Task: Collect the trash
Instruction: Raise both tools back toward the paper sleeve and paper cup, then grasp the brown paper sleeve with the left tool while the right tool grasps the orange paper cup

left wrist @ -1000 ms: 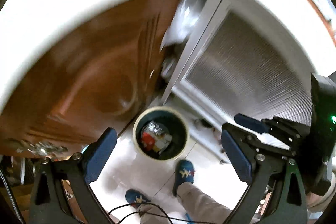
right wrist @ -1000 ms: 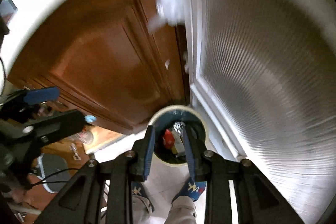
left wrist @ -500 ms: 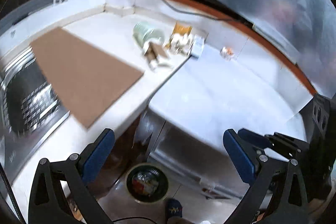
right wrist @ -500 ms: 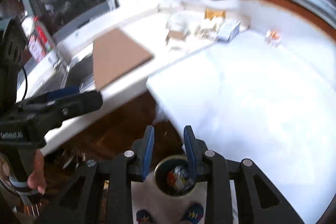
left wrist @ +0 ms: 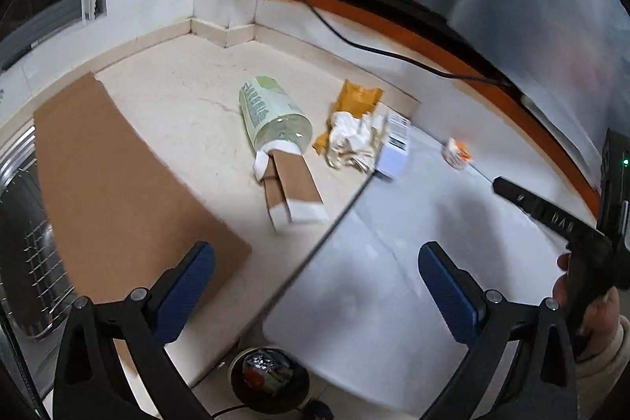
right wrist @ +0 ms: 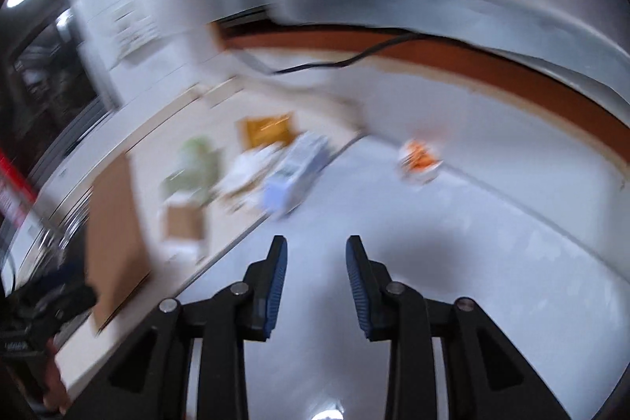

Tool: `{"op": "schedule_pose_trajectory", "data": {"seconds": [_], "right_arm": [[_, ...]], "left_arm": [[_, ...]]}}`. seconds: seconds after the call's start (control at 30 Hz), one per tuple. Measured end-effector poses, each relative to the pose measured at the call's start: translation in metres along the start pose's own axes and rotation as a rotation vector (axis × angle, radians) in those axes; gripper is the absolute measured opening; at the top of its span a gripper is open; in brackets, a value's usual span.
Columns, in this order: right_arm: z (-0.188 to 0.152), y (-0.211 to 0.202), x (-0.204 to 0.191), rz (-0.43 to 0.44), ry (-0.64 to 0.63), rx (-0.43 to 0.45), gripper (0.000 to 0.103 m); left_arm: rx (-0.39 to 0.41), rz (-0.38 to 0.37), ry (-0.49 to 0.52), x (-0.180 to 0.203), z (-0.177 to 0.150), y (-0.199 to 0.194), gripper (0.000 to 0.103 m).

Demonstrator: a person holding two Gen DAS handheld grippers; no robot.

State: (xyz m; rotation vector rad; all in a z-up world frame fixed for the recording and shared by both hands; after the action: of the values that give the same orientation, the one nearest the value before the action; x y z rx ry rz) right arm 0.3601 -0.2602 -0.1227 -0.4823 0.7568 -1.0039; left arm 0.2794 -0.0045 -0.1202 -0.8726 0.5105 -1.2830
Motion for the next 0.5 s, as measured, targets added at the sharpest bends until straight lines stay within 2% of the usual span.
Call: {"op": "schedule_pose_trajectory", "data": {"seconds": [0.07,0.23,0.37,0.5], "right_arm": [[0.01,0.015,0.018,-0.049,0.038,0.019,0.057],[0.023,0.059,0.051,-0.154,0.071,0.036,0.057],[0.023,0.091,0.06,-0.222,0.055,-0.006,0.059],[0.027,0.11,0.065,-0.275,0.059,-0.01,0.061]], "left_arm": [[-0.016,0.004,-0.026,-0.002,0.009,0.021,0.102],[-0.028,0.033,-0.064,-0.004,0.025,0.062,0.1],[-0.053,0.064,-0.06,-0.002,0.029,0.089,0.1],[-0.074,0.071,-0.087,-0.004,0.03,0.106,0.098]]}}
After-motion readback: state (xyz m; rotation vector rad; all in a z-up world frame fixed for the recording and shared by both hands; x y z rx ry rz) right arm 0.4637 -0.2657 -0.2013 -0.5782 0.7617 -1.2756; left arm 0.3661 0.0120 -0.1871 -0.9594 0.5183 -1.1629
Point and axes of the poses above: each gripper's, at about its wrist camera, not at the fingertips, and y roughly the way its jaws point, x to its right, z to its top, the point moved 3 cm from there along y, roughly the way its jaws point, and after that the axes turned 8 degrees about z, right-handed, at the moved point
